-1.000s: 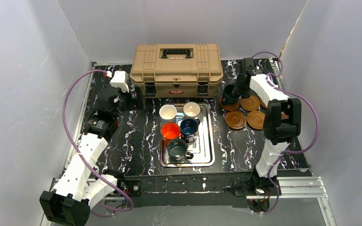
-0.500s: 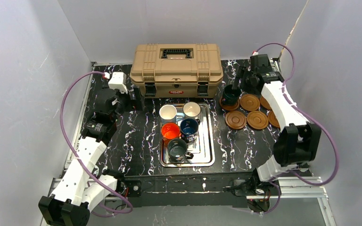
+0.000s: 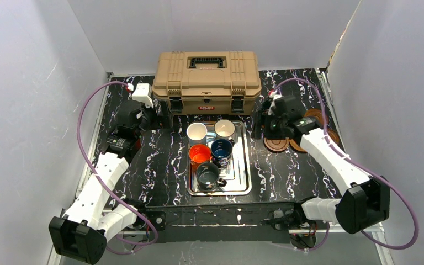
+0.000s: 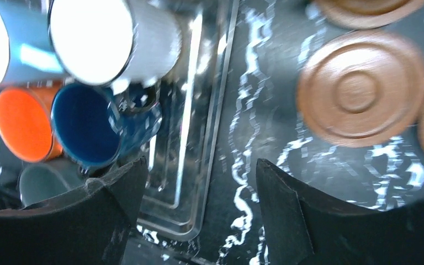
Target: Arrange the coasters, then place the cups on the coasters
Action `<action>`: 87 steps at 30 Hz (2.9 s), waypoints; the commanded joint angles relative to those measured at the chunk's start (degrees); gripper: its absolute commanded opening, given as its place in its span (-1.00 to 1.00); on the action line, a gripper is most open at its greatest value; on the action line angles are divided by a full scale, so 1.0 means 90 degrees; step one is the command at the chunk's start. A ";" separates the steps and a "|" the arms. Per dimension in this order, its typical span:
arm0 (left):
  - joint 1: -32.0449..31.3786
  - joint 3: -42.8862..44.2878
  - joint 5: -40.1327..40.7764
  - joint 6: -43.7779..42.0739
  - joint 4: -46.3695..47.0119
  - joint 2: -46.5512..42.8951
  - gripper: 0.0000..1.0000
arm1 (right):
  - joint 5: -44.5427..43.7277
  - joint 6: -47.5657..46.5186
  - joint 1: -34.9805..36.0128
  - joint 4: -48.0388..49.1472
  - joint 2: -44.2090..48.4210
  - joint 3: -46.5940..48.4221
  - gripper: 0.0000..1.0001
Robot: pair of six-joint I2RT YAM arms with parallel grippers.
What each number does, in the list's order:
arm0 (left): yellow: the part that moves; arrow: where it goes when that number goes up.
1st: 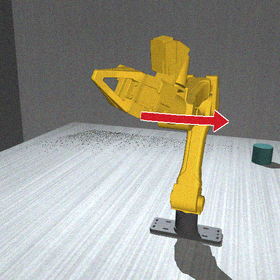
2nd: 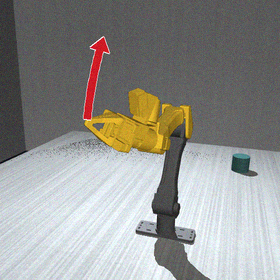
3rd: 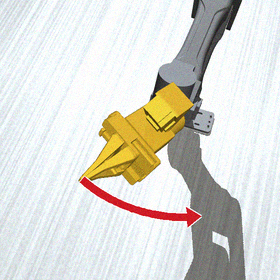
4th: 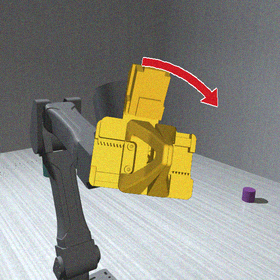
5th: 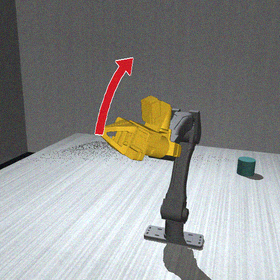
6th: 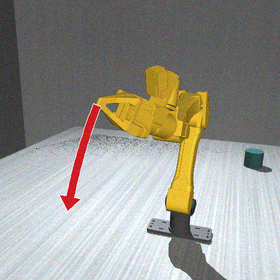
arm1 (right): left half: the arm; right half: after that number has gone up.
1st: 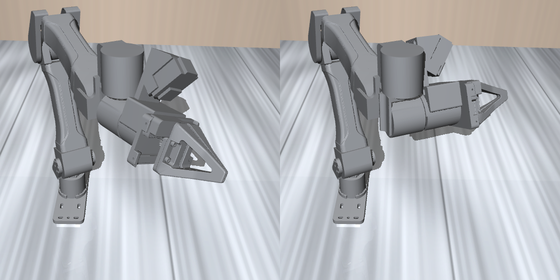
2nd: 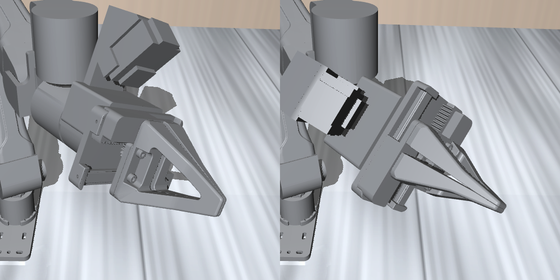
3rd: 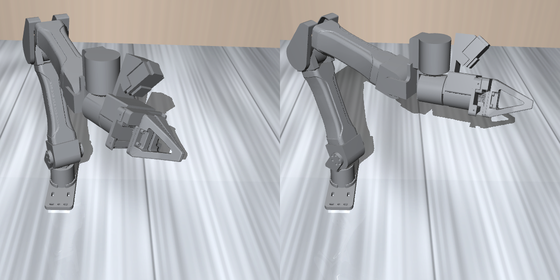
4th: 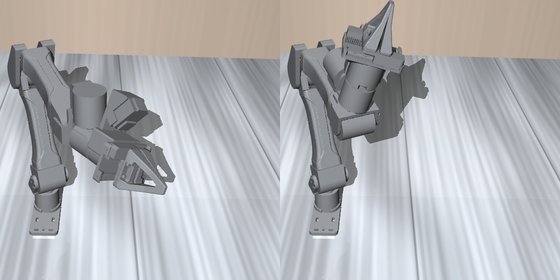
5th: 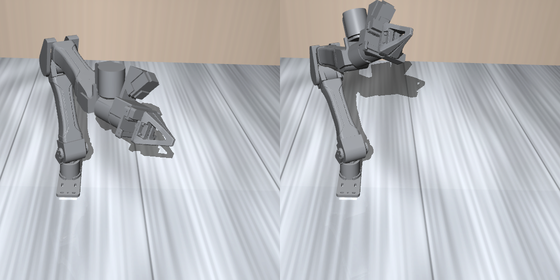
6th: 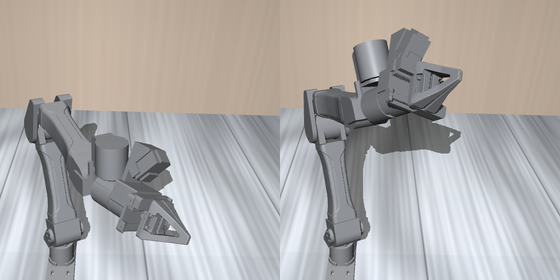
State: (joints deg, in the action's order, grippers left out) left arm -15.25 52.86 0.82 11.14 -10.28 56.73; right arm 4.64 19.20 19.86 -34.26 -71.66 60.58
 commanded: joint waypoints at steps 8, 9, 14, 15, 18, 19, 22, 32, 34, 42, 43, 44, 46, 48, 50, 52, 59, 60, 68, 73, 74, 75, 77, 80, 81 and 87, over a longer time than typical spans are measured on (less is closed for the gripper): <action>-0.0019 -0.0039 -0.0087 0.0017 0.0032 -0.0101 0.96 | -0.0427 0.0766 0.2909 0.0622 -0.0011 -0.0362 0.52; -0.0018 -0.0034 -0.0091 0.0016 0.0021 -0.0115 0.96 | -0.0470 0.0707 0.3168 0.0597 -0.0117 -0.0195 0.50; -0.0025 -0.0035 -0.0090 0.0030 0.0019 -0.0195 0.96 | -0.1021 0.0030 0.4140 0.0396 -0.0921 0.0559 0.36; -0.0025 -0.0034 -0.0091 0.0031 0.0020 -0.0215 0.96 | -0.1048 -0.0139 0.4245 0.0305 -0.1163 0.0732 0.32; -0.0025 -0.0035 -0.0065 -0.0012 0.0004 -0.0247 0.97 | -0.1287 -0.0559 0.4471 0.0032 -0.1855 0.1283 0.21; -0.0025 -0.0034 -0.0046 -0.0016 0.0005 -0.0253 0.97 | -0.1377 -0.0665 0.4517 -0.0054 -0.2046 0.1455 0.19; -0.0022 -0.0024 -0.0023 -0.0037 -0.0002 -0.0268 0.97 | -0.1414 -0.0925 0.4584 -0.0172 -0.2468 0.1785 0.14; -0.0022 -0.0014 -0.0032 -0.0048 -0.0002 -0.0293 0.97 | -0.1085 -0.1118 0.4681 -0.0266 -0.2847 0.1944 -0.02; -0.0024 -0.0014 -0.0032 -0.0049 0.0000 -0.0289 0.96 | -0.1046 -0.1116 0.4717 -0.0282 -0.2874 0.1915 -0.07; -0.0025 -0.0013 -0.0042 -0.0049 -0.0001 -0.0283 0.97 | -0.1011 -0.1070 0.4824 -0.0206 -0.2995 0.1909 -0.21; -0.0025 -0.0013 -0.0042 -0.0054 0.0000 -0.0285 0.97 | -0.1005 -0.1064 0.4831 -0.0207 -0.3018 0.1917 -0.22; -0.0020 -0.0014 -0.0041 -0.0049 0.0000 -0.0280 0.97 | -0.1007 -0.1068 0.4848 -0.0200 -0.3035 0.1919 -0.23; -0.0022 -0.0005 -0.0047 -0.0046 -0.0001 -0.0278 0.97 | -0.1021 -0.1053 0.4868 -0.0196 -0.3084 0.1922 -0.28; -0.0024 -0.0004 -0.0052 -0.0044 -0.0008 -0.0278 0.97 | -0.1081 -0.1034 0.4886 -0.0232 -0.3120 0.1947 -0.39; -0.0025 -0.0004 -0.0052 -0.0037 -0.0003 -0.0287 0.97 | -0.1134 -0.1023 0.4909 -0.0300 -0.3115 0.1993 -0.54; -0.0025 -0.0004 -0.0052 -0.0038 -0.0001 -0.0288 0.97 | -0.1142 -0.1005 0.4921 -0.0386 -0.3075 0.2039 -0.71; -0.0024 -0.0005 -0.0052 -0.0029 -0.0001 -0.0292 0.97 | -0.1152 -0.0716 0.5021 -0.0967 -0.2658 0.2247 -0.97; -0.0025 -0.0004 -0.0052 -0.0030 -0.0003 -0.0288 0.97 | -0.1139 -0.0664 0.5038 -0.1073 -0.2566 0.2269 -0.97; -0.0025 -0.0014 0.0032 0.0004 -0.0019 -0.0325 0.97 | -0.1092 -0.0059 0.5048 -0.1999 -0.1578 0.2671 -0.97; -0.0020 -0.0014 0.0113 -0.0002 -0.0038 -0.0358 0.97 | -0.2330 0.0800 0.4984 -0.3234 -0.1426 0.3846 -0.97; -0.0023 -0.0019 0.0122 -0.0003 -0.0035 -0.0364 0.97 | -0.2571 0.0985 0.4919 -0.3428 -0.1389 0.4060 -0.97; -0.0020 -0.0018 0.0124 0.0002 -0.0030 -0.0366 0.97 | -0.2742 0.1132 0.4814 -0.3559 -0.1343 0.4213 -0.97; -0.0025 -0.0024 0.0124 -0.0004 -0.0035 -0.0366 0.97 | -0.2829 0.1412 0.4446 -0.3744 -0.1193 0.4306 -0.97; -0.0025 -0.0024 0.0138 -0.0006 -0.0032 -0.0389 0.97 | -0.2910 0.1601 0.3613 -0.3856 -0.0910 0.3912 -0.97; -0.0025 -0.0024 0.0143 -0.0002 -0.0034 -0.0394 0.97 | -0.2950 0.1674 0.3381 -0.3848 -0.0807 0.3728 -0.97; -0.0020 -0.0024 0.0168 -0.0023 -0.0039 -0.0419 0.97 | -0.3621 0.2269 0.2415 -0.3600 -0.0261 0.2903 -0.97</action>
State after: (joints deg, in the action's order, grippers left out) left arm -15.25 52.86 1.32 11.14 -10.55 54.54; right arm -22.90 33.58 44.84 -67.37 -77.91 89.60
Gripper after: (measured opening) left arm 0.982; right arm 0.057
